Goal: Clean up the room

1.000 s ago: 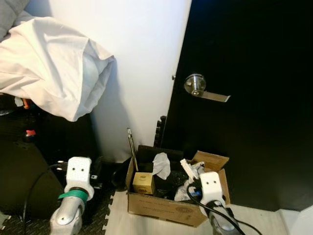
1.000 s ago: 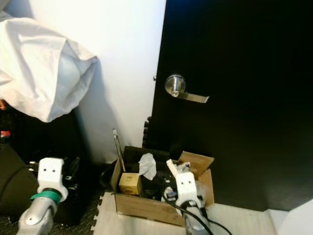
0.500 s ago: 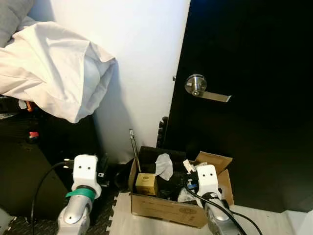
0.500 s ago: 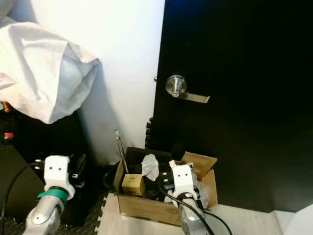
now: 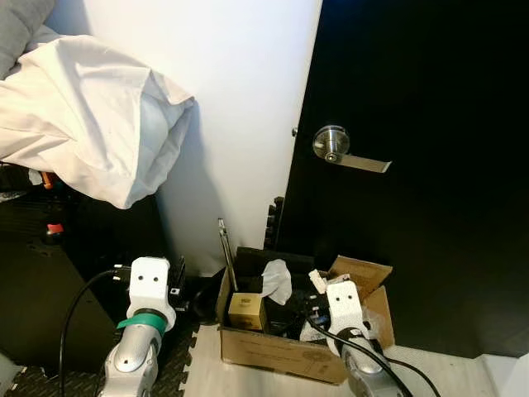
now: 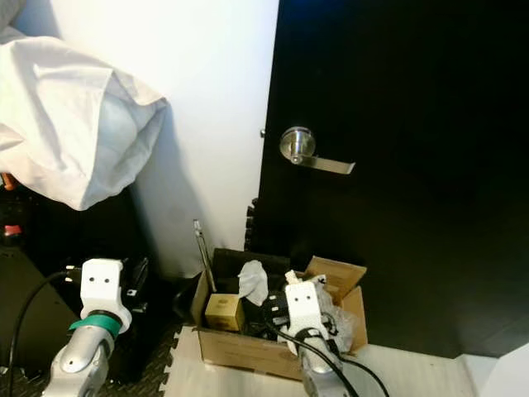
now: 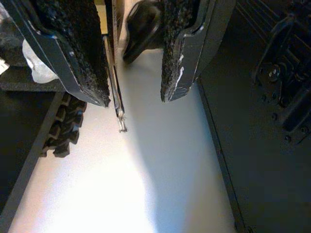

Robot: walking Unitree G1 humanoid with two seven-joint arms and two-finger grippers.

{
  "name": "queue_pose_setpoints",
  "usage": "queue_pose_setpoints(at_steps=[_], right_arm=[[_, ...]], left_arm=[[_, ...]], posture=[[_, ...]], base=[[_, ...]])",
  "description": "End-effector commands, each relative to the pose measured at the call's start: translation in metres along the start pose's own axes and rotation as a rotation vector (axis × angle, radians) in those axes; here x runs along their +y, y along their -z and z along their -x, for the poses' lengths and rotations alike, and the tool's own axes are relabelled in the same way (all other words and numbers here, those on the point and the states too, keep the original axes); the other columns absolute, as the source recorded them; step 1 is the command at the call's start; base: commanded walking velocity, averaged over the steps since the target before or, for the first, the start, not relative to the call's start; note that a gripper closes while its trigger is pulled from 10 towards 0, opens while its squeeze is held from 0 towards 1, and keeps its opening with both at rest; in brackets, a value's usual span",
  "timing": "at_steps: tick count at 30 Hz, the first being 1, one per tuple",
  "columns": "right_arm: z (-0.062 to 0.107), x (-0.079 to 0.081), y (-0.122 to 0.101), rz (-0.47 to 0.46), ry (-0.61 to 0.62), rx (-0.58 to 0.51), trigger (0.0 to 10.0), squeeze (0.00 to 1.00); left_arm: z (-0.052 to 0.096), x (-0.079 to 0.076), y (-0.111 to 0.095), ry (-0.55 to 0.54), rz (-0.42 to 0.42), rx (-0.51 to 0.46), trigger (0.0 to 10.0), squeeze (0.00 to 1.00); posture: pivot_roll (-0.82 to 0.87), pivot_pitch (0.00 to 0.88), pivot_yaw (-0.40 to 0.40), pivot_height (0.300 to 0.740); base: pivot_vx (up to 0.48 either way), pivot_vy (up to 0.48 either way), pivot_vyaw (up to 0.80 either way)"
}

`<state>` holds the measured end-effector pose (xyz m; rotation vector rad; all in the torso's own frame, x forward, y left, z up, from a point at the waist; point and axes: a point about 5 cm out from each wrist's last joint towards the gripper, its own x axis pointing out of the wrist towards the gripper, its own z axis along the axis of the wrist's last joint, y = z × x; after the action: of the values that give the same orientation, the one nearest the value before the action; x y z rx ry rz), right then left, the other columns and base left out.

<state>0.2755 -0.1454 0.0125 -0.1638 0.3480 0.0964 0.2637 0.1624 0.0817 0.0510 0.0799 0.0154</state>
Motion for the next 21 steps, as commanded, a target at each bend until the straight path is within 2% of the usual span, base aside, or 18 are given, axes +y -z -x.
queue_pose_setpoints(at_steps=[1, 21], right_arm=[[0.0009, 0.0013, 0.0044, 0.006, -0.001, 0.014, 10.0, 0.00], [0.0032, 0.0008, 0.0069, 0.009, 0.003, 0.021, 10.0, 0.00]], left_arm=[[-0.0005, -0.0003, 0.0046, -0.003, -0.015, 0.029, 10.0, 0.00], [0.0054, -0.0045, 0.0110, 0.007, -0.009, 0.076, 10.0, 0.00]], posture=[[0.09, 0.000, 0.016, 0.740], [0.09, 0.000, 0.016, 0.740]], base=[[0.000, 0.000, 0.80], [0.000, 0.000, 0.80]])
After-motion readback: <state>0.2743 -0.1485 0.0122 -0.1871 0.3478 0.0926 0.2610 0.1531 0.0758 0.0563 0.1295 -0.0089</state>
